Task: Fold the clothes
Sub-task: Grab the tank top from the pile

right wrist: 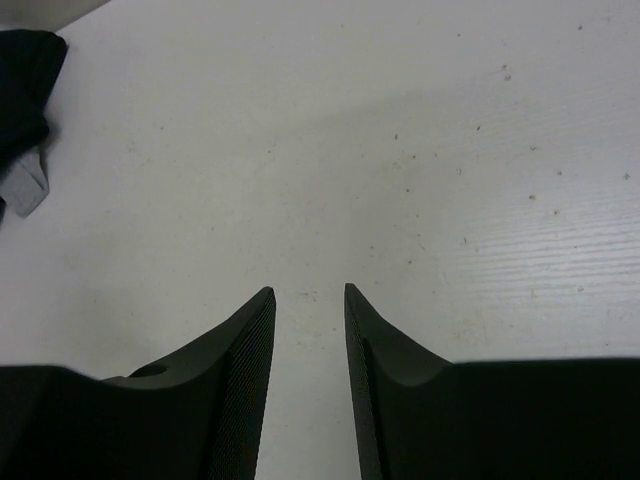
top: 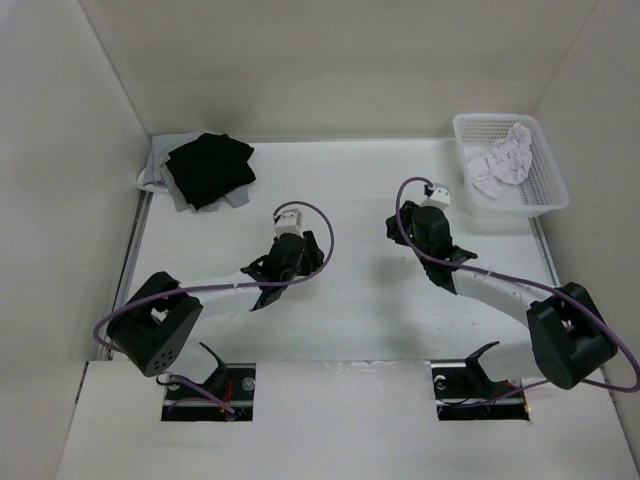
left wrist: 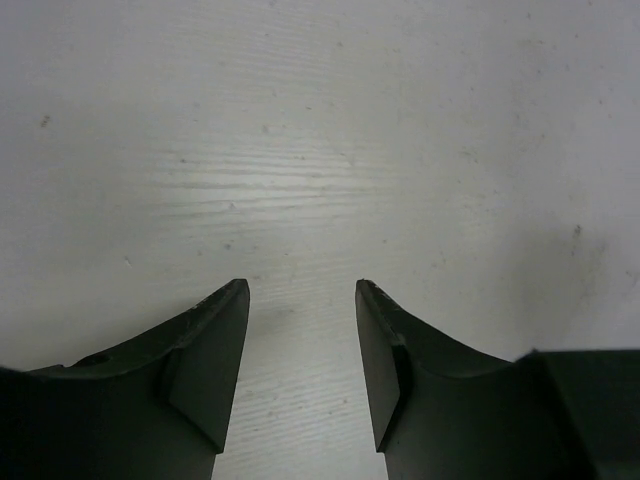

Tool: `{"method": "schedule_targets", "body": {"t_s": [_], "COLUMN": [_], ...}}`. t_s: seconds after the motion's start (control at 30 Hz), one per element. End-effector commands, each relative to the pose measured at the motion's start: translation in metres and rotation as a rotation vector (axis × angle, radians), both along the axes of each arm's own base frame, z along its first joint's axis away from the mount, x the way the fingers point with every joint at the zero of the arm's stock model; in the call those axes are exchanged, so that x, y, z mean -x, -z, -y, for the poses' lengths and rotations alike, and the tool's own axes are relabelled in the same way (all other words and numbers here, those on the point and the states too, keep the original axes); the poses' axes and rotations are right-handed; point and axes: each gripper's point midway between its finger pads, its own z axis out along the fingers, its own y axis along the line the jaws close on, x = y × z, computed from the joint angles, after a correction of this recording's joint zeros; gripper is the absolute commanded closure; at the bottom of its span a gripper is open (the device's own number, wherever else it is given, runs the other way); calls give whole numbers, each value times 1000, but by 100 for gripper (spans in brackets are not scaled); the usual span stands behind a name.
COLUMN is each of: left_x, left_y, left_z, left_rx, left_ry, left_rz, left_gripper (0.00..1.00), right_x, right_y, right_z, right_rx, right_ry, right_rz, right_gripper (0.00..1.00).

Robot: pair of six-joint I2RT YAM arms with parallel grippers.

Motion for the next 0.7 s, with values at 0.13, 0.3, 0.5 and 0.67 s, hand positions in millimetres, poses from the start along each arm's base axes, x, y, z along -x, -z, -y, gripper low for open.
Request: {"method": "schedule_targets", "body": {"t_s": [0.13,0.3,0.5,0.67], "left_x": [24,41,41,36], "left_y": [-34,-41,-41,-31], "left_z": [52,69,62,61], "left_rx": [37,44,73,93], "left_ry": [192,261,241,218], "left_rz": [141,178,174,149], "left_gripper": [55,55,54,54], "right_x": [-56,-96,-155,-212], "right_y": [-114,-123,-96,-52], "right_z": [75,158,291,318], "right_rx": [9,15,62,44], "right_ry": [224,429,682,623], "right_rz": [145,136,50,-60], "right_gripper": [81,97,86,61]}}
